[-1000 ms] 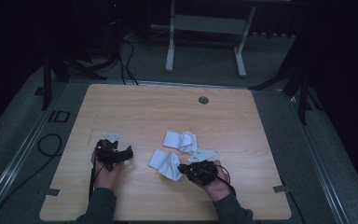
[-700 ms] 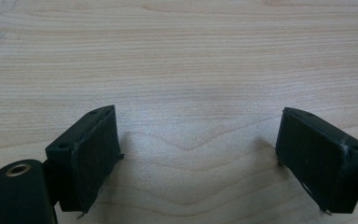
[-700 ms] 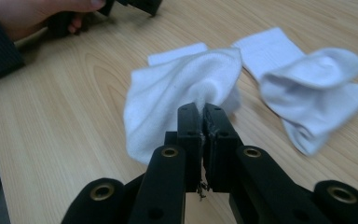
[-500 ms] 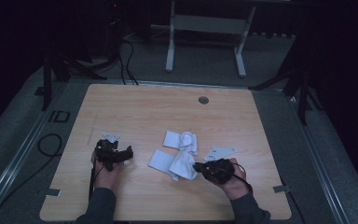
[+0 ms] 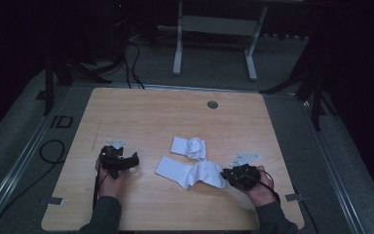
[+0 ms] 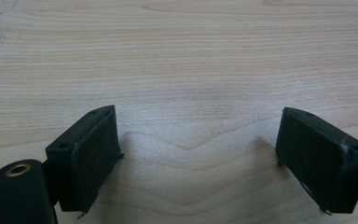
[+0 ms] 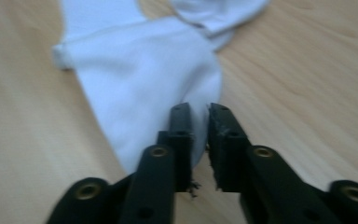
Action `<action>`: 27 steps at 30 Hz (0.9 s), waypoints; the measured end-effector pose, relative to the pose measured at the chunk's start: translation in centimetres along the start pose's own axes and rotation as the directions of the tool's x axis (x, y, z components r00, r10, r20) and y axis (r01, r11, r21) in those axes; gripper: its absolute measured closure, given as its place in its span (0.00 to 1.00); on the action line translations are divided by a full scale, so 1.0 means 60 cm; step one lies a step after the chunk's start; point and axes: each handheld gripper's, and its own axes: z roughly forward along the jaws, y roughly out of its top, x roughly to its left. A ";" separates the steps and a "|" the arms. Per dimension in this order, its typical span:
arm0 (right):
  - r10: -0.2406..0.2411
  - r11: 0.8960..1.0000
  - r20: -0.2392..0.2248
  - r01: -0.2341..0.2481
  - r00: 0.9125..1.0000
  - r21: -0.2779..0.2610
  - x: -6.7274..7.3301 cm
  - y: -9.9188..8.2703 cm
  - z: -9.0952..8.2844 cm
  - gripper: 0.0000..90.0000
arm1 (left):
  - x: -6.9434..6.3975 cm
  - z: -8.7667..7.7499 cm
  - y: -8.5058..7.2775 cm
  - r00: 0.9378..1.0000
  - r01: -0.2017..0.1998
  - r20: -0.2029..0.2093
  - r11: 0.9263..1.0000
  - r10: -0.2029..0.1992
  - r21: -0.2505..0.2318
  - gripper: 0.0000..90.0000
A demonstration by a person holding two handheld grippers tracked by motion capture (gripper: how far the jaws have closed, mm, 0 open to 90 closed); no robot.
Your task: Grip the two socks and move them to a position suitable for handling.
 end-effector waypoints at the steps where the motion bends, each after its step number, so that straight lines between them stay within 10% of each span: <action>1: 0.004 1.000 0.025 -0.004 1.000 0.000 -0.002 0.000 -0.002 0.78 | 0.000 0.000 0.000 1.000 0.000 0.000 1.000 0.000 0.000 0.15; 6: 0.044 0.998 0.071 -0.042 0.996 -0.036 -0.006 0.003 -0.010 0.77 | 0.000 0.000 0.000 1.000 -0.001 0.000 1.000 0.001 0.000 0.15; 27: -0.010 0.999 -0.058 0.007 0.998 -0.051 0.074 0.018 0.106 0.77 | 0.000 0.000 0.000 1.000 0.000 0.000 1.000 0.000 0.001 0.15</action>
